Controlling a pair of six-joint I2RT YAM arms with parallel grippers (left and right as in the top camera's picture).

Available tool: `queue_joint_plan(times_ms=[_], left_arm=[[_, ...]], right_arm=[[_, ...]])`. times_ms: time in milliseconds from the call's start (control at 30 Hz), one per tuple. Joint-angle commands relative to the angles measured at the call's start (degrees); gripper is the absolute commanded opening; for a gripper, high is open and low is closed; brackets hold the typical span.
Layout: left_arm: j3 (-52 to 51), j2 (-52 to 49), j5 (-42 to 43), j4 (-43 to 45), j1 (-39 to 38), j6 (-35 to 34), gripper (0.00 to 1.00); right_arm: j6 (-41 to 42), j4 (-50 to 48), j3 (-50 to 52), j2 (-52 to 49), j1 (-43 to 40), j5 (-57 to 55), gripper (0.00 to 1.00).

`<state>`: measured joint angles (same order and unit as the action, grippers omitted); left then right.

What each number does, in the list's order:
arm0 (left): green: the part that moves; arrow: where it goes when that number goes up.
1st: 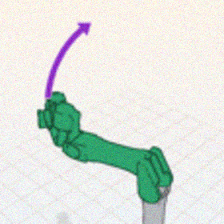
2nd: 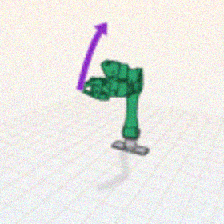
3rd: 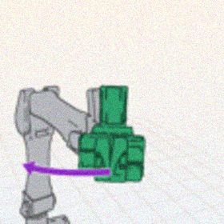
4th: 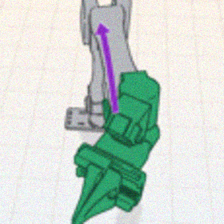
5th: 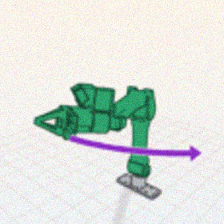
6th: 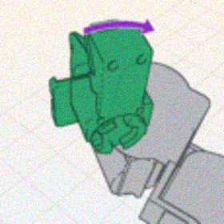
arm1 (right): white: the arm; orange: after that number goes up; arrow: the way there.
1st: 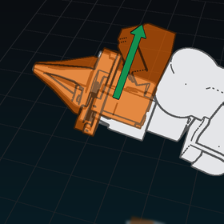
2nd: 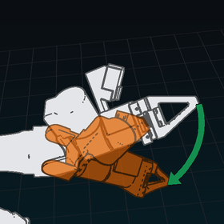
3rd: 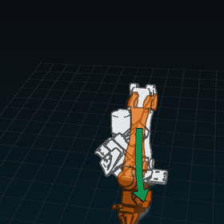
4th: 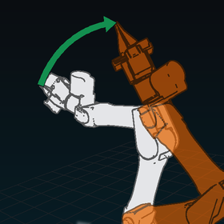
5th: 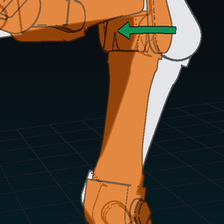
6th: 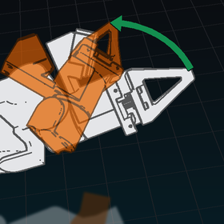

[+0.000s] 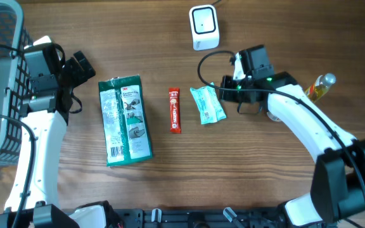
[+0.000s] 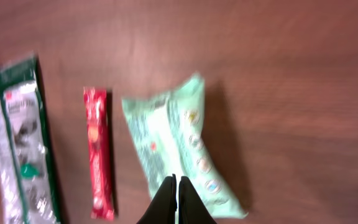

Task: Scan the item barcode

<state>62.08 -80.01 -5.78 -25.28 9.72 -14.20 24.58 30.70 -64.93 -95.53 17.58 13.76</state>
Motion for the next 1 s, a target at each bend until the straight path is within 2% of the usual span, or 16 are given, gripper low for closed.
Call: queue_joint_plan(times_ms=[0,133,233,333,467,633,700,833,900,967], left_arm=[[0.6,0.5,-0.3,0.2,0.2,0.5,1.0],[0.6,0.5,-0.3,0.2,0.2,0.5,1.0],[0.6,0.5,-0.3,0.2,0.2,0.5,1.0],[0.6,0.5,-0.3,0.2,0.2,0.5,1.0],[0.6,0.5,-0.3,0.2,0.2,0.5,1.0],[0.6,0.5,-0.3,0.2,0.2,0.5,1.0],[0.6,0.5,-0.3,0.2,0.2,0.5,1.0],[0.6,0.5,-0.3,0.2,0.2,0.5,1.0],[0.6,0.5,-0.3,0.2,0.2,0.5,1.0],[0.6,0.5,-0.3,0.2,0.2,0.5,1.0]], right_arm=[[-0.5,0.2,0.8,-1.7,0.2,-11.0,0.04],[-0.3,0.3,2.6,-5.5,0.3,-9.4,0.05],[0.1,1.3,2.8,-9.1,0.5,0.1,0.08],[5.1,3.2,2.8,-11.1,1.4,4.0,0.08],[5.9,6.0,2.8,-11.2,5.7,6.5,0.08],[6.4,4.3,2.8,-11.2,13.6,8.5,0.13],[4.8,4.7,1.7,-11.1,14.9,7.7,0.13],[-0.8,14.9,-7.6,-8.7,11.3,7.7,0.17],[-5.9,18.8,-13.0,-7.1,8.6,7.6,0.3],[-10.9,17.8,-14.3,-6.0,6.3,5.2,0.56]])
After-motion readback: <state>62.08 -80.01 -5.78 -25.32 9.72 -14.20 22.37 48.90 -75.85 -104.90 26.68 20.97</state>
